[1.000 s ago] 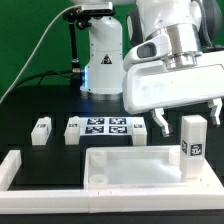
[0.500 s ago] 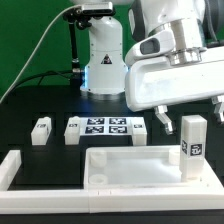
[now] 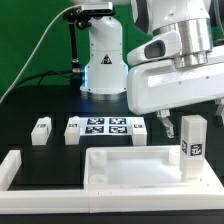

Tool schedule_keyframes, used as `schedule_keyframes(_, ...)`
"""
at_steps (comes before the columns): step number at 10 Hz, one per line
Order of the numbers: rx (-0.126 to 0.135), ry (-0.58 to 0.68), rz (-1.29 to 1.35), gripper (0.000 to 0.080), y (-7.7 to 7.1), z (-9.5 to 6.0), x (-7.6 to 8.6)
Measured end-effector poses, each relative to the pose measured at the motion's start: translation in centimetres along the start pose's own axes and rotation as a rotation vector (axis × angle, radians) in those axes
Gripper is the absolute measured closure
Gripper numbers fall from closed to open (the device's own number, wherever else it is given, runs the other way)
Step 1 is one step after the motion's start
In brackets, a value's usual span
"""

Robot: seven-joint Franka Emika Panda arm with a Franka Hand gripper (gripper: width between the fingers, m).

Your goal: Assemble desk

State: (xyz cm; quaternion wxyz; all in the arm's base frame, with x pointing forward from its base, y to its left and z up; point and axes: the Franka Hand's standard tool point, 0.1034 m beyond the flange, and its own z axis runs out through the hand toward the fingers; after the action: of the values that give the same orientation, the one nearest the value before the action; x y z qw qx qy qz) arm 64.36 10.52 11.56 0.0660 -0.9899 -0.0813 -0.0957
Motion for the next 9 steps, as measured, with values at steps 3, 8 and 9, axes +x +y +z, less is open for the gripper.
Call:
schedule_keyframes(3,0.016,-0.095,0.005,0.0151,-0.03,-0.03,-0.16)
schedule_keyframes(8,0.018,-0.140,0.094,0.0272,-0.48,0.10,-0.35)
schedule_keyframes(9,0.017,-0.141,0.135,0.0407,-0.56,0.11,-0.34)
